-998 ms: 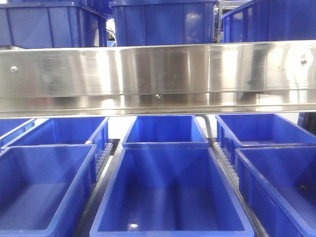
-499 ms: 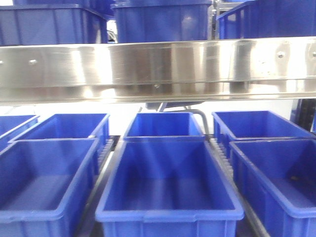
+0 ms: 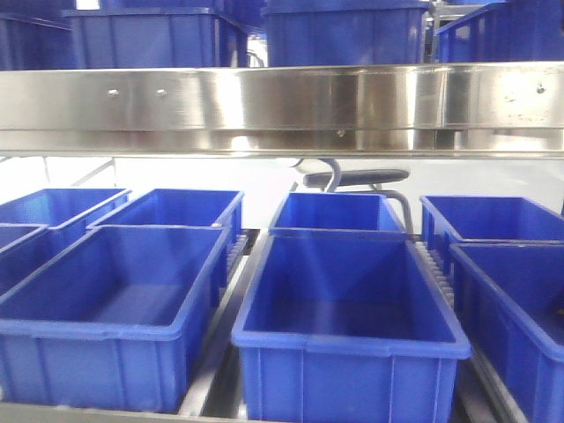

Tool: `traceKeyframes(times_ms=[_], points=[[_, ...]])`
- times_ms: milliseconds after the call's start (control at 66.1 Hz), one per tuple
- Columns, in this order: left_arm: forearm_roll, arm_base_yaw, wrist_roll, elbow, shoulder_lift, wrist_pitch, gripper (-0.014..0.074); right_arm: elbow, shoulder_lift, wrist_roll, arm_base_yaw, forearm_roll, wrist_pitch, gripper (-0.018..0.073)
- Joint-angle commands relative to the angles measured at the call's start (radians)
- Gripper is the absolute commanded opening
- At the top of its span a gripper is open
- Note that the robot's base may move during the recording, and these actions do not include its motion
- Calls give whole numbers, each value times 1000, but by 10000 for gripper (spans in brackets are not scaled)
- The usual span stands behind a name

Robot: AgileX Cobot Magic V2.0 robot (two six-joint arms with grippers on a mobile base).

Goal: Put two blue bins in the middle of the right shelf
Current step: 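Hold the teal bins in both grippers while driving to another shelf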

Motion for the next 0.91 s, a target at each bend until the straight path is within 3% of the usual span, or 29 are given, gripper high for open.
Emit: traceKeyframes(times_ms=[0, 892], points=[[-8, -2, 19, -18, -17, -97, -111, -20, -21, -26, 2, 46, -73, -163], [-8, -2, 19, -18, -17, -97, -111, -20, -21, -26, 2, 46, -73, -163]])
